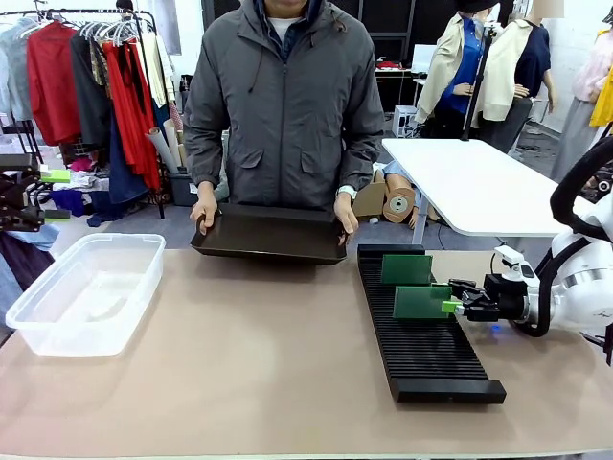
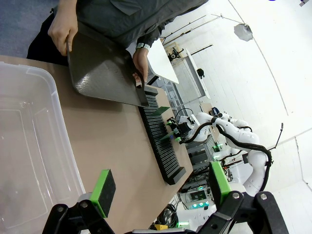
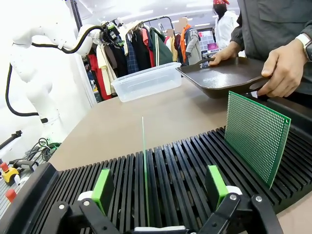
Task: Sort PCBs into racks and boxes based on the side picked up.
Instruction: If the short side of the Blank PCB is picked up, insert it into the PCB Rack ; if the long side is picked up, place it in the Organizing box.
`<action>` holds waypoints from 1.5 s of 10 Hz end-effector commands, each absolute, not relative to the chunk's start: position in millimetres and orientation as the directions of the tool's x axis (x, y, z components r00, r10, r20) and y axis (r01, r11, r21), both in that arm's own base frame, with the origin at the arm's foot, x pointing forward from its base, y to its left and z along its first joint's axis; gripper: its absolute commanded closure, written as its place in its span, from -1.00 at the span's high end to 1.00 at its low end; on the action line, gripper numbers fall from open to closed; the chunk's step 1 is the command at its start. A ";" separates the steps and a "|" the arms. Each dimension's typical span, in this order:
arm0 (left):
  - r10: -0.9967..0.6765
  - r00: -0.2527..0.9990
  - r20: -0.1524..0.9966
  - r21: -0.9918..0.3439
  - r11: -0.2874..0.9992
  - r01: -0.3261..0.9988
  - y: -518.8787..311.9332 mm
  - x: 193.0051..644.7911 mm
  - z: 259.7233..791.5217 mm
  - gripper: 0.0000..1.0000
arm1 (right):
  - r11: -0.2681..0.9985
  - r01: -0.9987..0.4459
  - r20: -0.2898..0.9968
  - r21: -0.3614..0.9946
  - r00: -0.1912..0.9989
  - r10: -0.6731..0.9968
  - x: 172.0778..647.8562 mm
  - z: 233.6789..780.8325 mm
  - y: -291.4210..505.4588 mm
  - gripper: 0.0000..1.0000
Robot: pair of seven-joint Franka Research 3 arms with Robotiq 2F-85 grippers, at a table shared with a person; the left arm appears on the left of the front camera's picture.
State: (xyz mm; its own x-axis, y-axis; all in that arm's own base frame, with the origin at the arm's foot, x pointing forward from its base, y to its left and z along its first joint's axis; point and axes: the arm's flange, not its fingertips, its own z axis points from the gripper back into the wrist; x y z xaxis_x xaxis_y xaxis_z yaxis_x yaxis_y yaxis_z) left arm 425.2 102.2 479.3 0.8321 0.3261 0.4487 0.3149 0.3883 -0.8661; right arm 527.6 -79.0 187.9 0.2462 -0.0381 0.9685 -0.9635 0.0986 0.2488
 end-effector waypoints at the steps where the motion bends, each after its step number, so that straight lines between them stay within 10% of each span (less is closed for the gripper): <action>1: 0.321 0.836 0.445 -0.867 0.388 0.312 102.7 424.7 481.4 1.00 | 0.100 -0.964 0.969 0.245 0.242 -0.042 527.7 189.1 -79.0 1.00; 15: 0.321 0.836 0.445 -0.867 0.388 0.312 102.7 424.7 481.4 1.00 | -0.005 -0.933 0.931 0.360 0.360 -0.053 510.7 264.5 -65.3 1.00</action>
